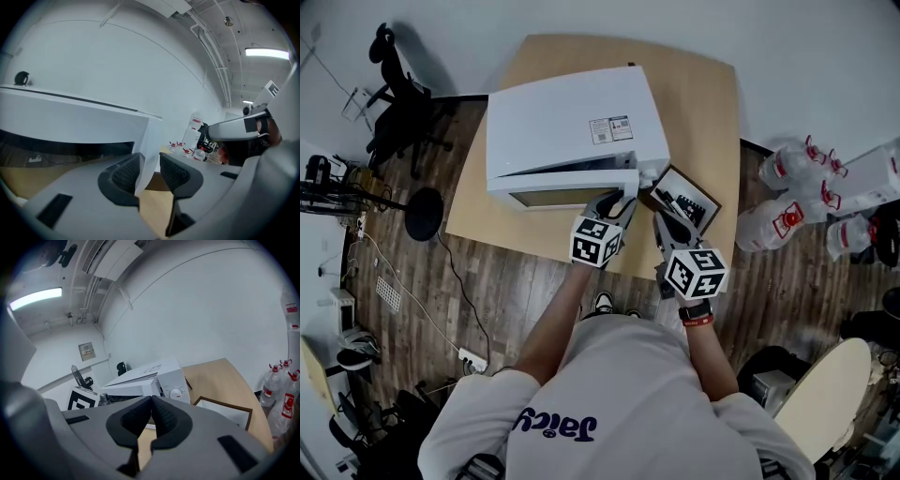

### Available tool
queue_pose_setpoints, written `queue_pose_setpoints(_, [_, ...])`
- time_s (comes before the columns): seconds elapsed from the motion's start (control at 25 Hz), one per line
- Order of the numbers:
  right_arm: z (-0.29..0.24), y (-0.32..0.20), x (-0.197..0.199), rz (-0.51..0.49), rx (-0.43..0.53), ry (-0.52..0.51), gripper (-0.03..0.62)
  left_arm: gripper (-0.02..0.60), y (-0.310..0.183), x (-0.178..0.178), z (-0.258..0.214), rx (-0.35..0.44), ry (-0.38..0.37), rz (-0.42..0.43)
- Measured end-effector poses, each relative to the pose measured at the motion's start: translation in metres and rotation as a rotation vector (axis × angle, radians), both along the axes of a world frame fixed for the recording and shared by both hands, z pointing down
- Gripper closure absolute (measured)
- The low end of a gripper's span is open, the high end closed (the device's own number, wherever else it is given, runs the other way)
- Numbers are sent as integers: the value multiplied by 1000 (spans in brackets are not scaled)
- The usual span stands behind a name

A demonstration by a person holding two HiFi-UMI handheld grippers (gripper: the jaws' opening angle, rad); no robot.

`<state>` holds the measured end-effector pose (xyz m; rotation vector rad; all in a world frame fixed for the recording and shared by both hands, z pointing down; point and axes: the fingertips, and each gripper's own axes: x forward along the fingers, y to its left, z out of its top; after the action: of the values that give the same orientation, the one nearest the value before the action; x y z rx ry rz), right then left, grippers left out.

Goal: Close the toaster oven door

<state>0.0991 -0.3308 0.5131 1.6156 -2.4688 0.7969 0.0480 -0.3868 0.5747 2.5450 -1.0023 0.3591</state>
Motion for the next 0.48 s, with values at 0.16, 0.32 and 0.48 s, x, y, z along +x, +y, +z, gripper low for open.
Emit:
queue_pose_setpoints(0.16, [-6, -4, 1, 5, 7, -15, 579, 430, -6, 2, -1, 0, 4, 1])
queue_pose_setpoints(0.32, [-11, -7, 2, 11, 11, -16, 579, 431, -12, 4, -1, -2, 8, 1])
queue_pose_setpoints(0.48, [-13, -11, 2, 18, 8, -32, 579, 431, -20, 4, -1, -3, 10, -1])
